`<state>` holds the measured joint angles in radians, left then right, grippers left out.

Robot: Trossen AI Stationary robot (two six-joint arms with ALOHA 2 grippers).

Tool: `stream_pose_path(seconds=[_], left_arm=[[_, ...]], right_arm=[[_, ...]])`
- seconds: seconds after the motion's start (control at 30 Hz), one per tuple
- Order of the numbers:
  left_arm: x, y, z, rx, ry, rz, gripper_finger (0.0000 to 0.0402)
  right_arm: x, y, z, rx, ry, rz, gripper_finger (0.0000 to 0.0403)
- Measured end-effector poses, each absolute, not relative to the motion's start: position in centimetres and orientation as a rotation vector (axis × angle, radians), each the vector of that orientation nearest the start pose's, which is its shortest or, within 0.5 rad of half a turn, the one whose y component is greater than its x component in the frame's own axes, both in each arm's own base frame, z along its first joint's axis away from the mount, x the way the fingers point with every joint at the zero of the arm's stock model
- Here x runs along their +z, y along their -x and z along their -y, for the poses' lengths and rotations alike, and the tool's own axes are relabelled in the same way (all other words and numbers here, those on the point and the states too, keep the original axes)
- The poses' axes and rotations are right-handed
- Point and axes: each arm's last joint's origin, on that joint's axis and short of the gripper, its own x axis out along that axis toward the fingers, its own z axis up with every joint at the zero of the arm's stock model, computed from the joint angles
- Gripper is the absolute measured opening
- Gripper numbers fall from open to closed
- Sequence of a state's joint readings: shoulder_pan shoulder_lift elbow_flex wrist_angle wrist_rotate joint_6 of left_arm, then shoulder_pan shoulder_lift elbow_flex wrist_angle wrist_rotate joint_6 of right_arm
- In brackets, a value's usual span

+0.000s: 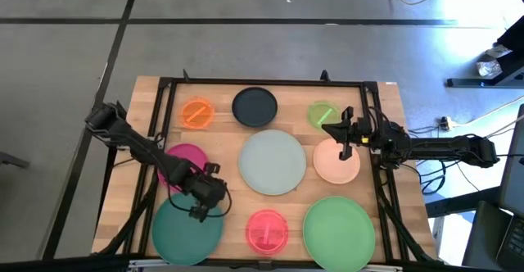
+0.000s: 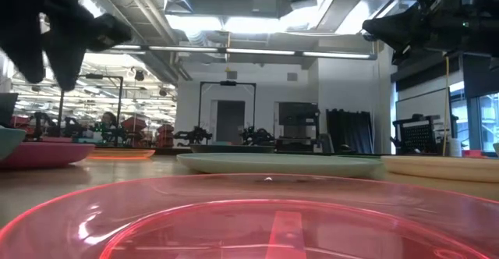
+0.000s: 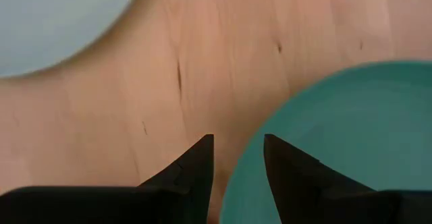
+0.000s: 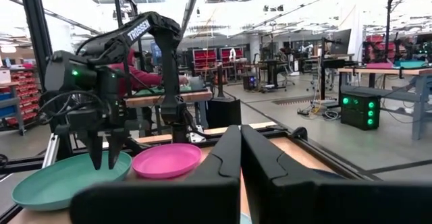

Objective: Stack plastic plates
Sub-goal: Stack the green plate on top of the gray plate

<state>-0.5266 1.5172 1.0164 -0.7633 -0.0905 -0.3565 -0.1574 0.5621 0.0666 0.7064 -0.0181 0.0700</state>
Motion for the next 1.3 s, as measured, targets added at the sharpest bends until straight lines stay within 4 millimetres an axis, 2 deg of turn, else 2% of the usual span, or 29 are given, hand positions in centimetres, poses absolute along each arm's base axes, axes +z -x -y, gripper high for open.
stream_pose_path(seconds=[0.23,1.07,1.17,1.3], left_arm=[[19.6,-24.0,13.8,-0.145,-0.106,-1.369,0.0124],[16.4,-24.8,14.1,-0.145,-0.154,-1.496,0.0122],[16.4,-24.8,14.1,-0.146,-0.154,-1.497,0.0108],[16.4,-24.8,14.1,-0.148,-0.151,-1.498,0.0070]], right_arm=[[19.9,-13.4,2.1,-0.141,-0.056,0.201,0.0001],[19.9,-13.4,2.1,-0.142,-0.057,0.194,0.0001],[19.9,-13.4,2.1,-0.142,-0.057,0.195,0.0001],[19.9,-13.4,2.1,-0.143,-0.057,0.195,0.0001]])
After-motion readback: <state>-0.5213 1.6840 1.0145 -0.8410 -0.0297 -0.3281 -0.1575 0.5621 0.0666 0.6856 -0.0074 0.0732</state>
